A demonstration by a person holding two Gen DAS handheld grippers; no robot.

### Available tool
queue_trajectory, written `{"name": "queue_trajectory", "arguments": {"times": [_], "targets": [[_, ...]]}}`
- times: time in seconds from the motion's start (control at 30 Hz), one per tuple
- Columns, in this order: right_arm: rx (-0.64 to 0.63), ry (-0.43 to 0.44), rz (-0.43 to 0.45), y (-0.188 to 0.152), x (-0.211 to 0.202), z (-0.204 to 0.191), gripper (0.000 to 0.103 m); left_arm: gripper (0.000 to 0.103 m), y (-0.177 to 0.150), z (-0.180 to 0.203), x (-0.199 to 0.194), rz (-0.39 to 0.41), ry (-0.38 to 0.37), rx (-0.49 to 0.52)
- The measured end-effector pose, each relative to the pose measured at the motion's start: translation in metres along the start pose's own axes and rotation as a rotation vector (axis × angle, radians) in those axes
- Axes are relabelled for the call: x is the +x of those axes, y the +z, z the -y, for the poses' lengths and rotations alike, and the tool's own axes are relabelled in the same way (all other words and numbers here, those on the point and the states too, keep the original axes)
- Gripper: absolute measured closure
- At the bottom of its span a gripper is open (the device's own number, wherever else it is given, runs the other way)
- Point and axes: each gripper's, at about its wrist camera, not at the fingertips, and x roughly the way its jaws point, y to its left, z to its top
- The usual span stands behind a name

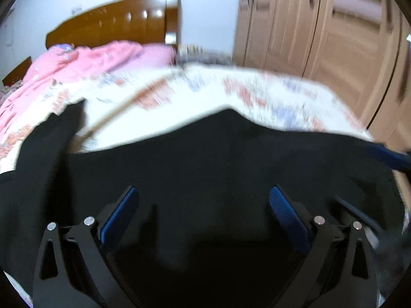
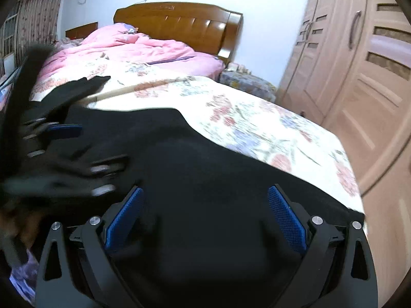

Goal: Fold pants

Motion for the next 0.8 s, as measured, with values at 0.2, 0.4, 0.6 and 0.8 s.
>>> {"name": "queue_trajectory", "arguments": {"times": [0.2, 0.4, 0.6, 0.8], "targets": [[0.087, 0.054, -0.07, 0.018, 0.043, 0.001, 0.005, 0.002, -0.014, -0.073, -0.058, 0.048, 0.028, -0.087], [0.105, 0.041, -0.149, 0.01, 0.062, -0.003, 0.005, 0.002, 0.021, -0.153, -0.044, -0.056, 0.211, -0.226], [0.061, 0.0, -0.179, 0.007, 0.07, -0.013, 0.005, 0.004, 0.069, -0.144, 0.047, -0.258, 0.358, -0.066], [0.011, -0.009, -0.164, 0.007, 0.068, -0.021, 0.005, 0.046, 0.06, -0.145, 0.082, -0.344, 0.363, -0.052]]}}
